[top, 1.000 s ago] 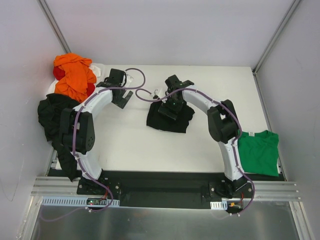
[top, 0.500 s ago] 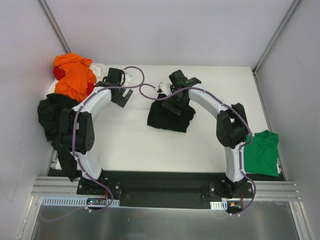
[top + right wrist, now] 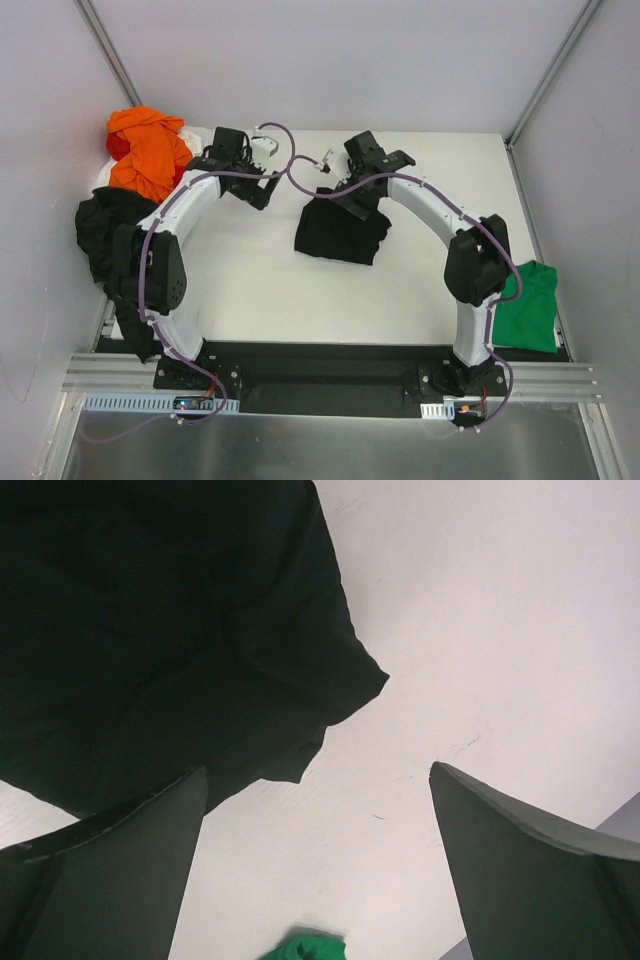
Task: Fold and stack the t-shirts
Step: Fold the long partially folded tshirt into a neat square, then put the neatly folded tshirt into the corner of the board with the right arm
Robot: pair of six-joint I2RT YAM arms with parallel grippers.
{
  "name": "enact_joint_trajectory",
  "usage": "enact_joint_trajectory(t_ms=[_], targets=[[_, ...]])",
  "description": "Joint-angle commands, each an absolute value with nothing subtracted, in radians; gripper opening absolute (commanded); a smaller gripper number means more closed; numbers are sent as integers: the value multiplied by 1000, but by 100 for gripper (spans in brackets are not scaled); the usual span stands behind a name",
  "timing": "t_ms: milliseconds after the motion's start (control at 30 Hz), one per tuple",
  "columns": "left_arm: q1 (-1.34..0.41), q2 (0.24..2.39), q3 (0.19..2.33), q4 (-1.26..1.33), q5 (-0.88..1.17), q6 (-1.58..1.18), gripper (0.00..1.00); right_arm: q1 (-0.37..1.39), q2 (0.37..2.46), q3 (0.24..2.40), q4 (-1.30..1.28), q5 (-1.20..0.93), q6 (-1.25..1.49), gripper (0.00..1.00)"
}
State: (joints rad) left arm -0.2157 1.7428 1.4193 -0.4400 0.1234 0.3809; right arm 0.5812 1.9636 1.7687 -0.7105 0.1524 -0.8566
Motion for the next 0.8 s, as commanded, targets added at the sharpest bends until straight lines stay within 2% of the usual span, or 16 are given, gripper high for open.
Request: enact_joint_trajectory(t_ms=[0,67,200,333,633,767], targets=[[-232,1712,1500,-465,394,361,99,580,1947,1761,-732,124,-782,96],[-235,1733,1522,-466,391,336,99,587,1927,1711,-730,89,-761,96],[-235,1819,1554,-465,185,324,99,662,1875,1593,-697,149,-770,96],[-235,1848,1562,-462,101,318,99,710,1838,1548,-681,176,-749,96],[-236,1818,1578,-471,132,296,99,733,1812,1532,-684,161,-718,96],[-238,1793,1568,-495,217,299,99,724,1815,1520,-673,190,-726,96]])
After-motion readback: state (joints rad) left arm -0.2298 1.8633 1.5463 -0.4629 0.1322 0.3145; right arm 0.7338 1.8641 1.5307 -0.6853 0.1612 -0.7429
